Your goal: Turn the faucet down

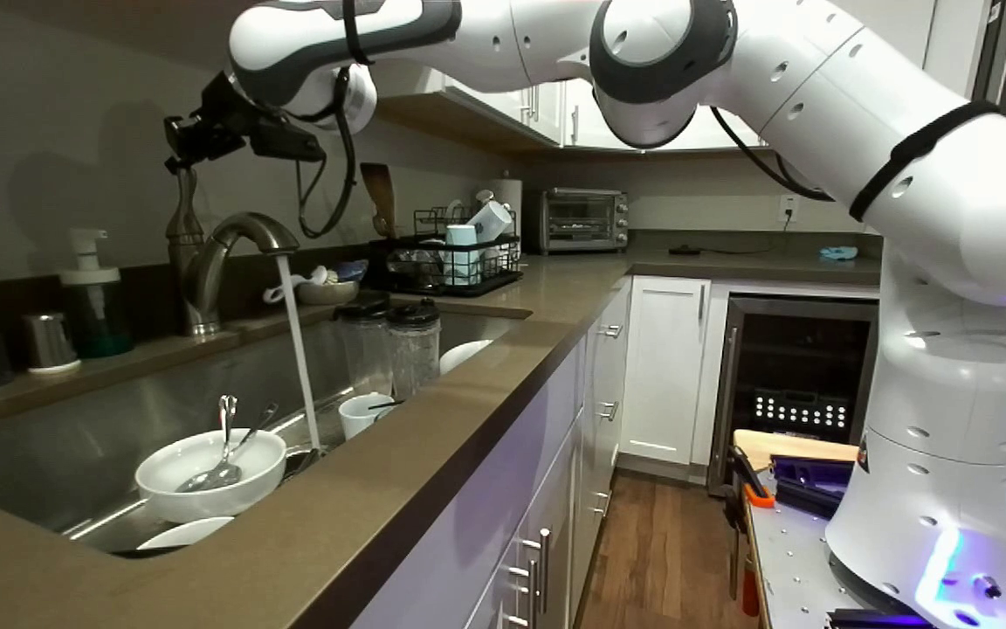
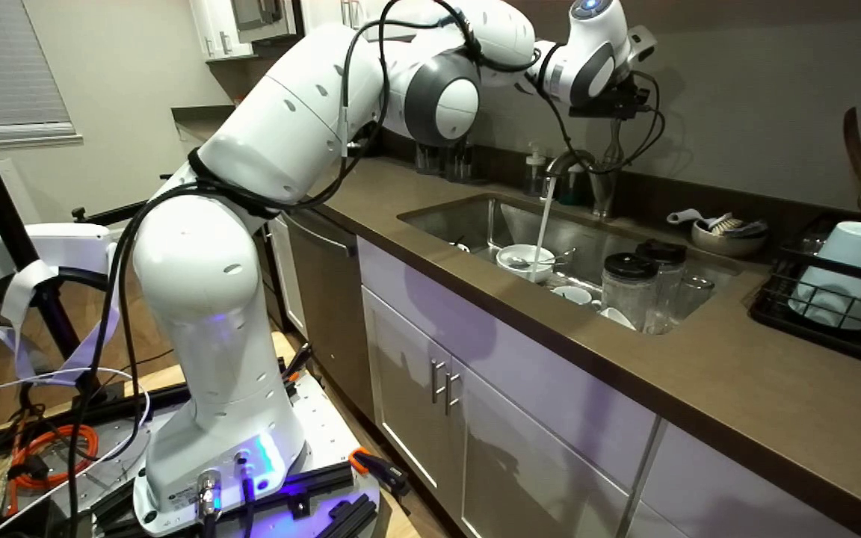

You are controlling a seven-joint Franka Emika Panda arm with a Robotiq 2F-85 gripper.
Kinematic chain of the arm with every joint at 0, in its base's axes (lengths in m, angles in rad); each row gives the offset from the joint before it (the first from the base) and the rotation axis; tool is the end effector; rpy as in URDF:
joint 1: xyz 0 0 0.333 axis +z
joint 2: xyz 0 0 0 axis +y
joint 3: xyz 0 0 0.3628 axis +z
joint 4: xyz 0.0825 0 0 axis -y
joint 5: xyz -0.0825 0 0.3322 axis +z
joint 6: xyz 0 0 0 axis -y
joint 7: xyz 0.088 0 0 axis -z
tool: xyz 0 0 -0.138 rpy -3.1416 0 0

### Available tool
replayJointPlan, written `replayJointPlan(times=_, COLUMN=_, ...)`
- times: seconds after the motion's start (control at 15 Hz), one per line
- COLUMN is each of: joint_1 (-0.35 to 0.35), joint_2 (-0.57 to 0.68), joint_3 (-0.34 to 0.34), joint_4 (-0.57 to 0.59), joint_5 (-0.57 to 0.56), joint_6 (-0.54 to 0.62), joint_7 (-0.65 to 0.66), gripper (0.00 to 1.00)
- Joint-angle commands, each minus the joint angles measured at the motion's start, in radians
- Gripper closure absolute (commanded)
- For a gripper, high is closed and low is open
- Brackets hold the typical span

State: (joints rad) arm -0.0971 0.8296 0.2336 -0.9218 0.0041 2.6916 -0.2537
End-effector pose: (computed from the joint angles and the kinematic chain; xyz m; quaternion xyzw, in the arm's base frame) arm 0.8261 0.0160 0.5366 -0.8803 -0.0991 -0.4626 0.0337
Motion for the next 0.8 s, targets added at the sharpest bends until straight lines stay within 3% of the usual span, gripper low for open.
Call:
replayJointPlan(times=0.0, joint_1=0.007, joint_2=-0.001, joint_3=-0.014, joint_4=0.026, joint_5=-0.016, joint_6=-0.071, joint_7=-0.004, gripper=0.98)
replayJointPlan(times=0.73, joint_1=0.0, joint_2=-0.008, joint_3=-0.011, joint_4=-0.011, joint_5=-0.008, joint_6=-0.053, joint_7=-0.003, gripper=0.98)
